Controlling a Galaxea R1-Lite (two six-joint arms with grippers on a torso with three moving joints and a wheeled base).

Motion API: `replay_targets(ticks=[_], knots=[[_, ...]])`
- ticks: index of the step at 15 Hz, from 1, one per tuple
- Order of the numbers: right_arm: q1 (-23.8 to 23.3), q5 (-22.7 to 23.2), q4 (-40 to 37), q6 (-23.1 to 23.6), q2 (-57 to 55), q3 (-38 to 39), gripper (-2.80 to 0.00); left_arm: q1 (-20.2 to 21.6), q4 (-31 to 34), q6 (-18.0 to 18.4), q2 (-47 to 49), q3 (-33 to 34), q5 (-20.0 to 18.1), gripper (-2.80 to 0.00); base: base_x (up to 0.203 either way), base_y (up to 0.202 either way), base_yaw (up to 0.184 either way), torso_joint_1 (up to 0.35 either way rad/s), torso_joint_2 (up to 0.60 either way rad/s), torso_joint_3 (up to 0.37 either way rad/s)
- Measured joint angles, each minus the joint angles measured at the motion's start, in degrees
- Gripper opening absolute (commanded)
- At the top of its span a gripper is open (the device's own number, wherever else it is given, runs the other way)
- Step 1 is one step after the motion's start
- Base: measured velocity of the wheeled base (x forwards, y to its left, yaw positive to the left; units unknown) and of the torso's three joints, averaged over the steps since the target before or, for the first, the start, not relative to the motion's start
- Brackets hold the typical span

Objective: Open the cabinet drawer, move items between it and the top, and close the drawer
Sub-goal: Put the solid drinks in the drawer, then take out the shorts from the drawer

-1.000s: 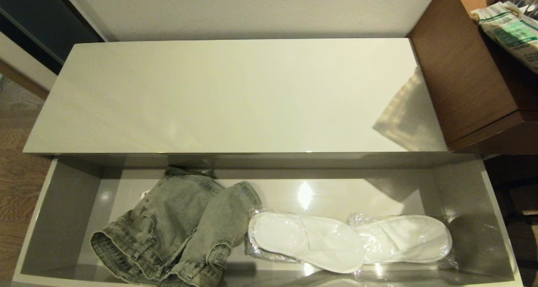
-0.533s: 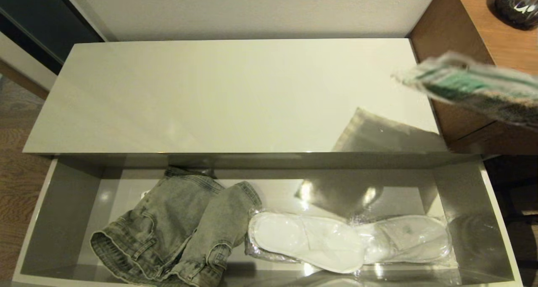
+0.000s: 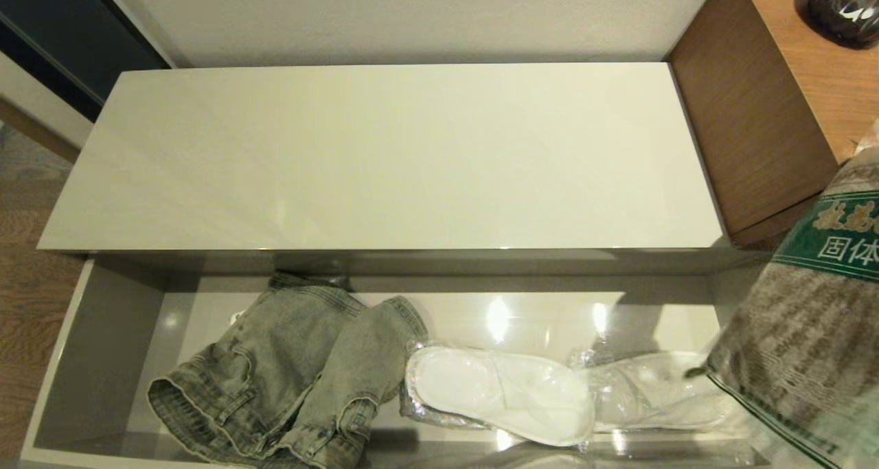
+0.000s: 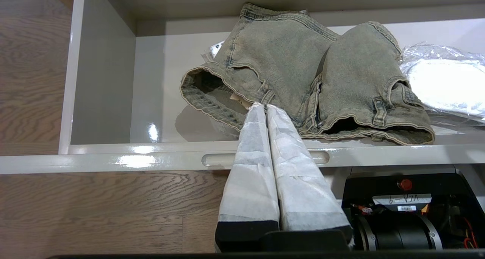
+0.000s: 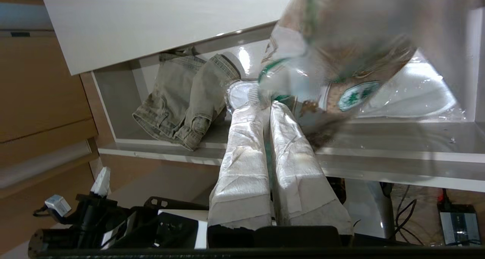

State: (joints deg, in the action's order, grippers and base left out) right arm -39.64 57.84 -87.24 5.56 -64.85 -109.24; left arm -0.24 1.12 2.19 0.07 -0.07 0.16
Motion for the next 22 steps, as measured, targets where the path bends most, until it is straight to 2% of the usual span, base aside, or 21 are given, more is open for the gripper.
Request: replay_targets(ticks=[5, 11, 12, 17, 22], knots=[[5.3, -1.06, 0.0, 0.18, 2.23, 1.22, -2.8, 0.0, 0.0, 0.0, 0.0, 0.0, -0.02, -2.8, 0.0, 0.0, 0.0, 0.0, 0.0, 0.0], [6.74, -1.76, 0.09, 0.25, 5.32, 4.86, -2.8, 0.0, 0.02, 0.0, 0.0, -0.02, 0.0, -2.8, 0.0, 0.0, 0.0, 0.0, 0.0, 0.0], [6.74, -2.59, 0.09, 0.8, 5.76, 6.75, -2.8, 0.0, 0.02, 0.0, 0.0, -0.02, 0.0, -2.8, 0.0, 0.0, 0.0, 0.0, 0.0, 0.0], [6.7, -7.13, 0.09, 8.19, 9.4, 27.44, -2.8, 0.0, 0.01, -0.01, 0.0, -0.02, 0.0, -2.8, 0.0, 0.0, 0.0, 0.0, 0.0, 0.0], [6.68, -7.5, 0.09, 9.6, 11.23, 31.13, -2.8, 0.06, 0.0, 0.0, 0.0, 0.0, 0.0, -2.8, 0.0, 0.0, 0.0, 0.0, 0.0, 0.0]])
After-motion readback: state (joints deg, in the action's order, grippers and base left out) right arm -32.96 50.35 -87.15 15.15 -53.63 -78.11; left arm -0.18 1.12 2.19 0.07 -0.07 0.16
